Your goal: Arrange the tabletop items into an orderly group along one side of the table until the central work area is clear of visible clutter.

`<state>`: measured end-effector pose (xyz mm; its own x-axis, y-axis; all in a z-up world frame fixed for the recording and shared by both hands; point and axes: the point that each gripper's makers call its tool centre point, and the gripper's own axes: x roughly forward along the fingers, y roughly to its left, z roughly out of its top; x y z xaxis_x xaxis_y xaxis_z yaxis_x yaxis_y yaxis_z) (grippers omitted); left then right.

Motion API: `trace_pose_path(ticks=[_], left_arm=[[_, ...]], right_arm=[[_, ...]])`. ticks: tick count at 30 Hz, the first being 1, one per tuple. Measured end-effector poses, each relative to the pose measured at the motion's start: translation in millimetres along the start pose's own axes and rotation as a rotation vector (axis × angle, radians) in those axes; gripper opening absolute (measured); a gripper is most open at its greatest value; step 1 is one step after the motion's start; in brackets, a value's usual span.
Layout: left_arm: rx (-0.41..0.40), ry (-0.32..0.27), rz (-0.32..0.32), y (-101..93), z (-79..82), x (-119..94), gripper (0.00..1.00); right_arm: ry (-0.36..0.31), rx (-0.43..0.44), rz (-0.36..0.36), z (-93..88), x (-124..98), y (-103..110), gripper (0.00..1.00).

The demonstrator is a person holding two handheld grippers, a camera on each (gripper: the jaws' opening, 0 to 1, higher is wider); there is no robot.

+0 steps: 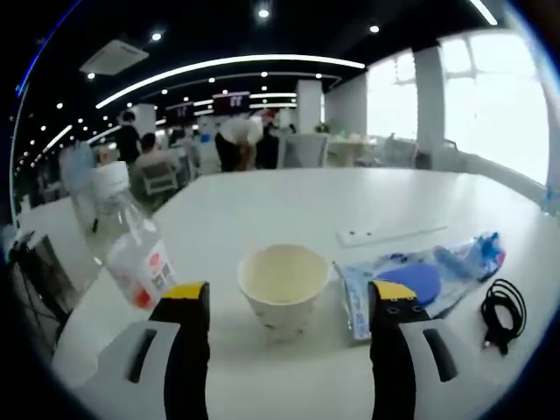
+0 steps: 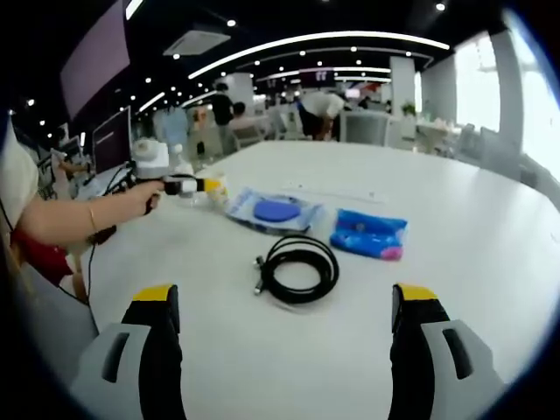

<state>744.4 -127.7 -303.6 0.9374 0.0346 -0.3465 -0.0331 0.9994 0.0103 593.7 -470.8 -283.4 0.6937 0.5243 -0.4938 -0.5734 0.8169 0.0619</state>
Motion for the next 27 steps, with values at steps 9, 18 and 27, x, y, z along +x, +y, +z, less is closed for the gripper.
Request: trace_pose_path(ticks=[9,18,27], left_arm=[[-0.003,-0.051,0.023,13.3,22.1,-18,0.93],[-0.008,-0.056,0.085,42.0,30.8,-26,0.99],[-0.009,-0.080,0.155,81.3,46.2,-27,0.99]], right_arm=[[-0.006,0.004,0.007,1.8,-3,0,1.00],[-0.007,-0.002,0.008,2.3,-4,2,1.00],[-0.007,0.002,0.003,1.9,-5,1,1.00]])
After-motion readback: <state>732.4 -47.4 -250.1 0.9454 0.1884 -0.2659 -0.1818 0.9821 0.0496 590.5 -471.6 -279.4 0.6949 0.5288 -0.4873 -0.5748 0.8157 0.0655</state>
